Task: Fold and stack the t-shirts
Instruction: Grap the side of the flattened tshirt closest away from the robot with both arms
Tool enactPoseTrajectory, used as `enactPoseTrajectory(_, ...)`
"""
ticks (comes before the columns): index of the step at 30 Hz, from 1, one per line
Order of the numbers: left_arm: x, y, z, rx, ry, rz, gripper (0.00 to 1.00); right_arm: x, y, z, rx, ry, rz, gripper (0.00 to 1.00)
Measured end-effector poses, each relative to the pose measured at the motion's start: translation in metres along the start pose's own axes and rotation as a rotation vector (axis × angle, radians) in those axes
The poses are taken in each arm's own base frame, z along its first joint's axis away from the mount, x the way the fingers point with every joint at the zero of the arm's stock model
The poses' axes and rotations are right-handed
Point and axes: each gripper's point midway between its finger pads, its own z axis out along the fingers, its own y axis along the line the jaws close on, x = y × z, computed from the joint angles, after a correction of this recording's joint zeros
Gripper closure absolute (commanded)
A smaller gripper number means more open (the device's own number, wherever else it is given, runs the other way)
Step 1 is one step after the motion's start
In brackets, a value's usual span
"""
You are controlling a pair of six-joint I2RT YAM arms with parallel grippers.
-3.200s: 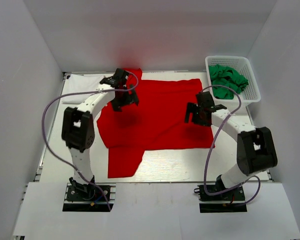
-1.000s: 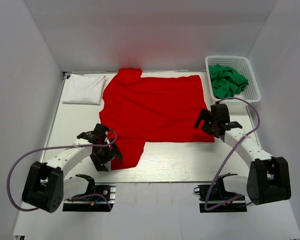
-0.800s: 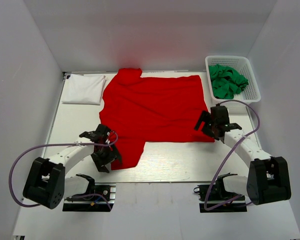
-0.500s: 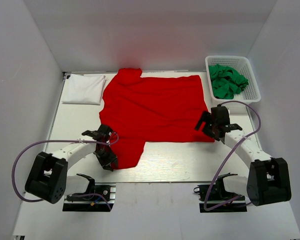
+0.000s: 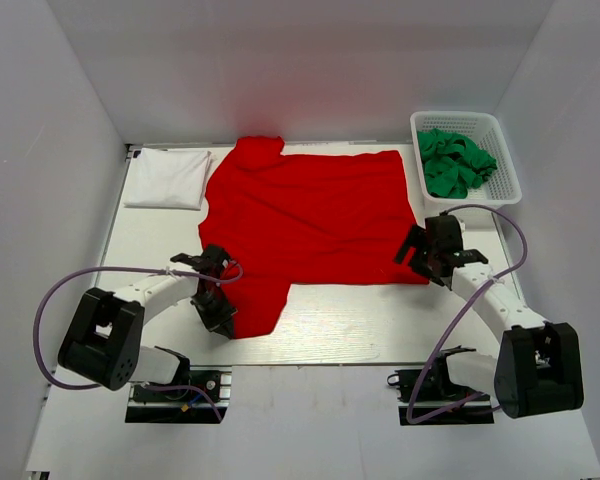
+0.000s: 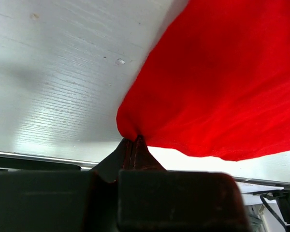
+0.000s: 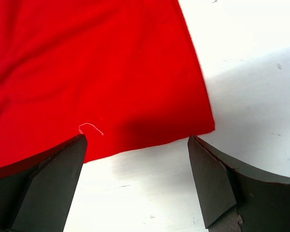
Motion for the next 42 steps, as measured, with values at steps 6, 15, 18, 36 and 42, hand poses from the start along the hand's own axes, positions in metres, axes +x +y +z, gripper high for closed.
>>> enactPoseTrajectory(6,0.000,-0.001,0.000,0.002,0.002,0.024,1.00,0.008,-0.020,0.003,0.080,0.024,0.017,0.10)
enactPoseTrajectory(15,-0.007,-0.006,-0.001,0.026,-0.027,0.049,1.00,0.025,-0.044,0.026,0.181,0.111,0.058,0.20)
enactPoseTrajectory(18,-0.009,-0.008,-0.001,0.032,-0.035,0.052,1.00,0.020,-0.043,0.030,0.175,0.098,0.067,0.44)
enactPoseTrajectory(36,0.036,0.013,-0.035,0.105,0.035,0.043,1.00,0.058,-0.055,0.003,0.180,0.209,0.082,1.00)
enactPoseTrajectory(42,0.058,0.023,-0.054,0.094,0.120,0.062,1.00,0.069,-0.062,-0.011,0.196,0.248,0.049,1.00)
